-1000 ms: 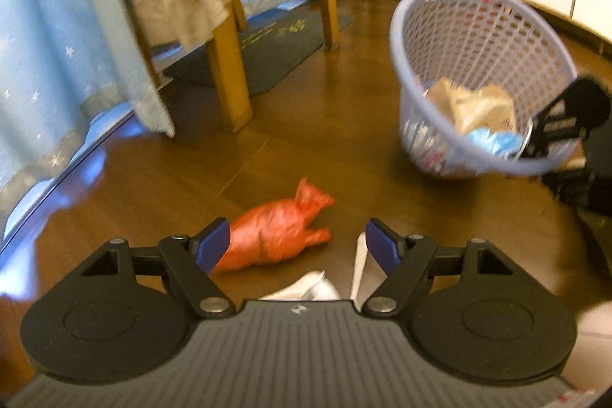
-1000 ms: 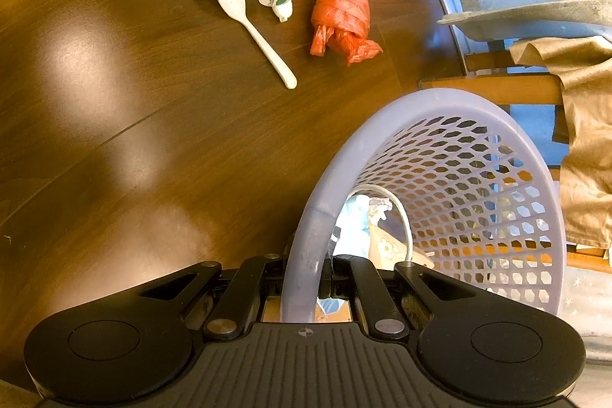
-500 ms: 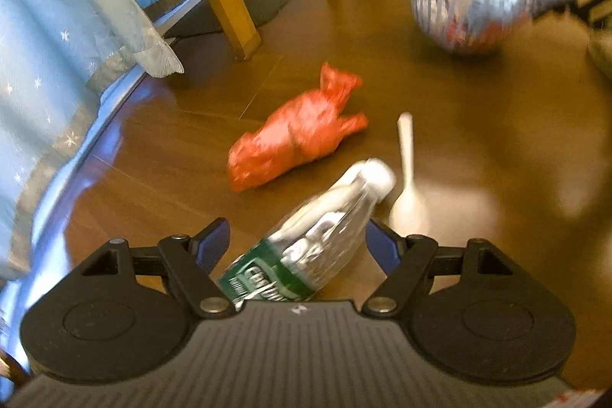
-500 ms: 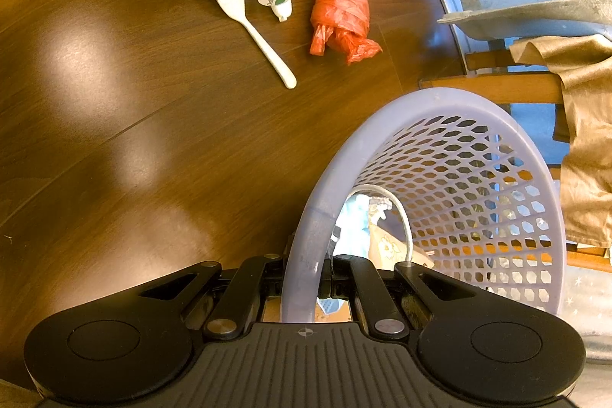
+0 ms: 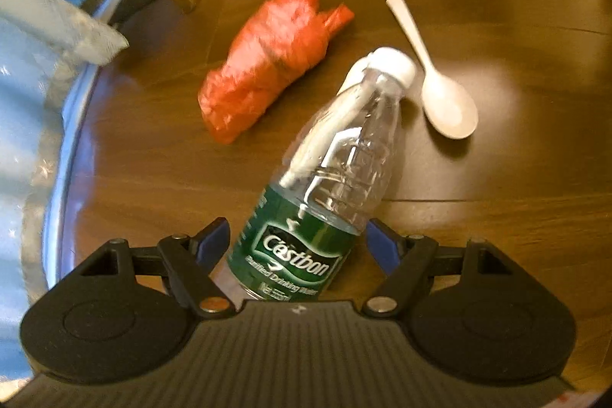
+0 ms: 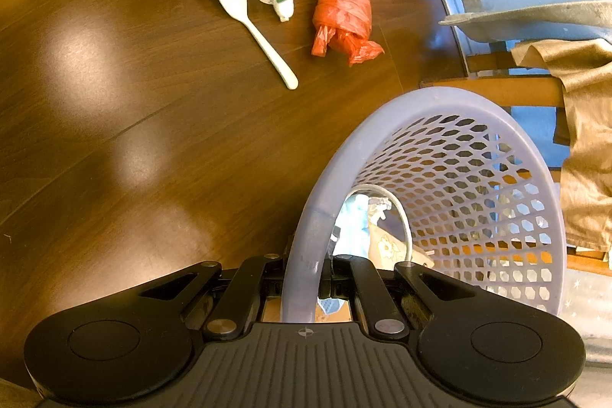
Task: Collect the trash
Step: 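Move the left gripper down to the Cestbon water bottle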
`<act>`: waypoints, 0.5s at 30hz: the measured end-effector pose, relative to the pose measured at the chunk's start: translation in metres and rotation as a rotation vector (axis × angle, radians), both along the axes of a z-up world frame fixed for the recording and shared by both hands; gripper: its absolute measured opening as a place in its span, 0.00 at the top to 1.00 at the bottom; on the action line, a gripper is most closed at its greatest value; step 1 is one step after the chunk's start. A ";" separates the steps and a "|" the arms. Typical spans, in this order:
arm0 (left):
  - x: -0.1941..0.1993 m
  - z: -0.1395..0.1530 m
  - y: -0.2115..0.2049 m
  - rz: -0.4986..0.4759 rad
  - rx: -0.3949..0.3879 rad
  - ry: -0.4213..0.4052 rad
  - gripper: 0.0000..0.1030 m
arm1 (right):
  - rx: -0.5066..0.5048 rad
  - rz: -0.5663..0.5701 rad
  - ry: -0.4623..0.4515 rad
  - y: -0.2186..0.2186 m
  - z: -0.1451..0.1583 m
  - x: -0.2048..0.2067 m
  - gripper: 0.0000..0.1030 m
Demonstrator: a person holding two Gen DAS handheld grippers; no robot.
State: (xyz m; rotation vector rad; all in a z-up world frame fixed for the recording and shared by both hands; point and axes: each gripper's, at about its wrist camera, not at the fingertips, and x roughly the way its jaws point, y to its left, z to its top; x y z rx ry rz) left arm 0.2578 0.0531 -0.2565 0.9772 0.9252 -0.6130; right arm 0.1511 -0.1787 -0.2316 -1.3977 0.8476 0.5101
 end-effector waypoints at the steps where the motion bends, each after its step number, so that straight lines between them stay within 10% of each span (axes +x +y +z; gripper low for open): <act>1: 0.002 -0.001 0.001 0.004 0.000 0.008 0.28 | 0.001 -0.001 0.000 0.000 0.000 0.000 0.98; 9: 0.005 0.001 0.001 0.036 0.013 0.052 0.34 | 0.004 -0.009 0.001 0.001 0.002 0.001 0.98; 15: 0.001 0.019 0.006 0.166 -0.136 0.213 0.35 | 0.008 -0.011 0.000 0.001 0.003 0.002 0.97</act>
